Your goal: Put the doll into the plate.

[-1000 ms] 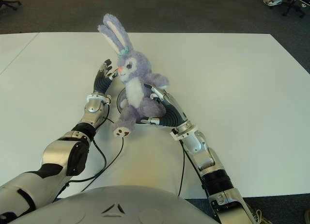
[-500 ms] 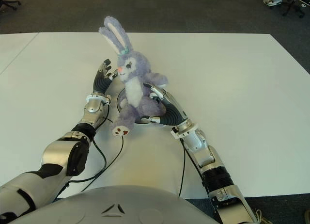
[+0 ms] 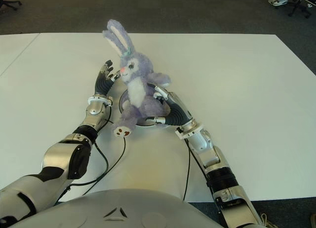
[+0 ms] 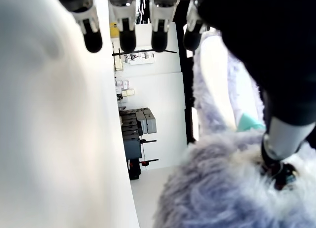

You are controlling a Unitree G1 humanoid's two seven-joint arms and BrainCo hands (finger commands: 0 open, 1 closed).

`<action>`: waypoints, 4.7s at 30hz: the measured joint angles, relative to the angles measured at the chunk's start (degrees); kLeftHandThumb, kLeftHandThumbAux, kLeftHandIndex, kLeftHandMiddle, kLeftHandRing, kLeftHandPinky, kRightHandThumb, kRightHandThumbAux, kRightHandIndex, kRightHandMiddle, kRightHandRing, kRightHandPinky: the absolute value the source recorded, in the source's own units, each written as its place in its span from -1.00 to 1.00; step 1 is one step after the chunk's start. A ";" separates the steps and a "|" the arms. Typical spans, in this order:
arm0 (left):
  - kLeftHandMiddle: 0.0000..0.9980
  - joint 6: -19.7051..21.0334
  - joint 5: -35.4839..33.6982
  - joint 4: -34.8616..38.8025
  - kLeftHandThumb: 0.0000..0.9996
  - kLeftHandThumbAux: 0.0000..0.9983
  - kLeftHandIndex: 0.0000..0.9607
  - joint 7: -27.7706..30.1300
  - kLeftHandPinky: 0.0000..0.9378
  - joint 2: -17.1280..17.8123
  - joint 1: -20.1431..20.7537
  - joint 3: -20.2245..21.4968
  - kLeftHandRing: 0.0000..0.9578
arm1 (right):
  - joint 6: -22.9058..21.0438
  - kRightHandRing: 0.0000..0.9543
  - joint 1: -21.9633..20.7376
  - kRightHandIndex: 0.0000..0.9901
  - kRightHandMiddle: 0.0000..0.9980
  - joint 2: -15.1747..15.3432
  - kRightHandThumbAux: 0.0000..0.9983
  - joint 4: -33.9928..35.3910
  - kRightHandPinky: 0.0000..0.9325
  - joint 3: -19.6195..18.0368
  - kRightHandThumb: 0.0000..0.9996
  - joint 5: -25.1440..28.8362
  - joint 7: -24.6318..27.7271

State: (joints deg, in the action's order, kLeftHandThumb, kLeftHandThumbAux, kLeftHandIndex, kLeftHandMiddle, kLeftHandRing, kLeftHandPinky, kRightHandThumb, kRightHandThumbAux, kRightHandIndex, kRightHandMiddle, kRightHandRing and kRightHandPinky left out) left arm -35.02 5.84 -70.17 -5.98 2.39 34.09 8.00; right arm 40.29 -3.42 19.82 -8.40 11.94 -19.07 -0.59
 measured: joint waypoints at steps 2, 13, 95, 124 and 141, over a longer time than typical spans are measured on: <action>-0.88 0.00 0.00 0.00 -0.96 0.15 -1.00 0.00 -0.86 0.00 0.00 0.00 -0.88 | 0.01 -1.00 -1.11 -1.00 -1.00 0.28 -0.26 -0.13 -0.93 -0.95 -0.83 0.52 0.07; -0.89 -0.01 -0.01 0.00 -0.96 0.18 -1.00 0.00 -0.86 -0.06 0.01 -0.01 -0.88 | 0.30 -1.00 -5.73 -1.00 -1.00 1.34 -0.28 0.77 -0.95 -5.56 -0.96 4.94 1.20; -0.90 0.12 -0.09 0.21 -1.00 0.08 -1.00 -0.69 -0.89 0.17 0.37 0.07 -0.90 | -12.92 -1.00 -37.55 -1.00 -1.00 -0.69 0.49 -57.56 -1.00 -22.83 -1.00 33.92 15.97; -0.90 0.17 -0.18 0.21 -1.00 0.11 -1.00 -1.46 -0.87 0.25 0.29 0.27 -0.90 | -16.02 -1.00 -39.28 -1.00 -1.00 -8.01 0.76 -66.11 -0.96 -24.66 -1.00 27.62 3.18; -0.90 0.05 -0.25 0.21 -0.90 0.14 -1.00 -1.46 -0.87 0.22 -0.24 0.70 -0.90 | -11.41 -0.92 -35.42 -0.97 -0.94 -11.92 0.71 -64.53 -0.79 -21.06 -1.00 18.45 -7.54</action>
State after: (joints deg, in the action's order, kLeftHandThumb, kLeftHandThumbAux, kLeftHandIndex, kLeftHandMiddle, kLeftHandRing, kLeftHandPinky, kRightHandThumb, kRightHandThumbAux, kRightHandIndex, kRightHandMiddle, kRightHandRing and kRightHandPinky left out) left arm -34.97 5.59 -69.95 -7.44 2.61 33.84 8.69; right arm 28.88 -38.84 7.90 -72.93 -9.12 -0.62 -8.13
